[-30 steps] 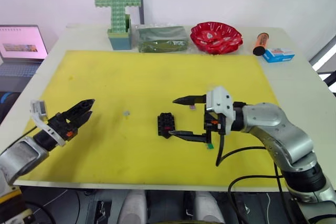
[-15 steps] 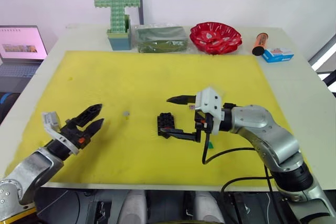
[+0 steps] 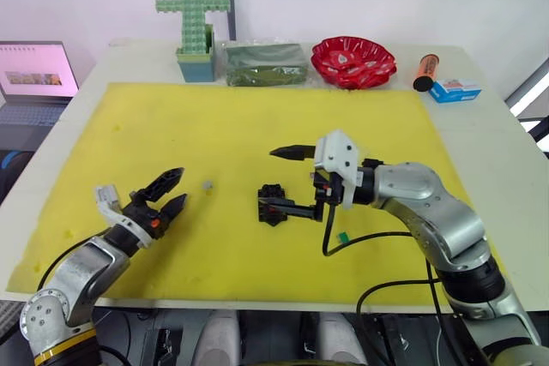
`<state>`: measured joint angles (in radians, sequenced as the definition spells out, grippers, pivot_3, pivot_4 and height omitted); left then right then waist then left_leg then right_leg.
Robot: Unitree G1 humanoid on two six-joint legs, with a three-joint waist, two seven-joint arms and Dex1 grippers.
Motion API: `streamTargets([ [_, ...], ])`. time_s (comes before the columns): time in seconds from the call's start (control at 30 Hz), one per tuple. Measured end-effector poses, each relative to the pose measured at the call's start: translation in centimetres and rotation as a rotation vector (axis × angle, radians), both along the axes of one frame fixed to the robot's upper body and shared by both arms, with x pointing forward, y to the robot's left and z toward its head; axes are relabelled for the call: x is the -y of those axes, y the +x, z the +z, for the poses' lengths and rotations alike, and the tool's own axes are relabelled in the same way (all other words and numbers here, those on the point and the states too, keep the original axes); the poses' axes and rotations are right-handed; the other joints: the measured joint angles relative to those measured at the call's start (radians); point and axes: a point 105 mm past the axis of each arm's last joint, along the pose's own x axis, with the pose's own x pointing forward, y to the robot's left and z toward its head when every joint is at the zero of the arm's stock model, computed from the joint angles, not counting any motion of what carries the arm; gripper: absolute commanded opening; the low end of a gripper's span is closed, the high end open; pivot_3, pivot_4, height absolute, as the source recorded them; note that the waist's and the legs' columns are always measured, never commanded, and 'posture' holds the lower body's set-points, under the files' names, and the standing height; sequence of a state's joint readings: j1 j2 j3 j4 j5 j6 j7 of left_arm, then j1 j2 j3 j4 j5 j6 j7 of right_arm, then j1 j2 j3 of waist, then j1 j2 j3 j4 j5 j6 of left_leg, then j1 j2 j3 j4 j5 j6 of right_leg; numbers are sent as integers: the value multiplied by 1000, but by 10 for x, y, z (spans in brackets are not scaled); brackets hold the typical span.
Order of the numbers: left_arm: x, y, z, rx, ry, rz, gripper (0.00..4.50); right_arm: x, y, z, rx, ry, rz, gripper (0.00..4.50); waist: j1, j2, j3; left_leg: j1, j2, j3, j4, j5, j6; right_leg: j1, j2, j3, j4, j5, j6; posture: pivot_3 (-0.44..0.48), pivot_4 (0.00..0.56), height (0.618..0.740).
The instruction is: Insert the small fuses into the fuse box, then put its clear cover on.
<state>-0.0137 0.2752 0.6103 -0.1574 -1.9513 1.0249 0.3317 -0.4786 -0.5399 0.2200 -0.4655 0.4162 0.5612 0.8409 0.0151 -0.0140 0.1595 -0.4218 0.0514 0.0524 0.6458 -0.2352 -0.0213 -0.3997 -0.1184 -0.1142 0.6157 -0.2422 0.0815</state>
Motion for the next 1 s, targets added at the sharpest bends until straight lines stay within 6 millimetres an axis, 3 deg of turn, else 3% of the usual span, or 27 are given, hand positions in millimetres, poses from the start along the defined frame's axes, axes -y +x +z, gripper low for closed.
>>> streamTargets([
  [0.4,14,9,0,-62,95,-72,4500,-3,1,1,-2,19,-4,4479,-1,0,0,0,0,0,0,0,0,0,0,0,0,0,0,0,150,740],
  [1.0,25,25,0,-88,106,-161,4500,-1,6,-2,-2,13,-38,4479,11,0,0,0,-1,-1,0,0,0,1,0,0,-2,0,0,0,150,740],
])
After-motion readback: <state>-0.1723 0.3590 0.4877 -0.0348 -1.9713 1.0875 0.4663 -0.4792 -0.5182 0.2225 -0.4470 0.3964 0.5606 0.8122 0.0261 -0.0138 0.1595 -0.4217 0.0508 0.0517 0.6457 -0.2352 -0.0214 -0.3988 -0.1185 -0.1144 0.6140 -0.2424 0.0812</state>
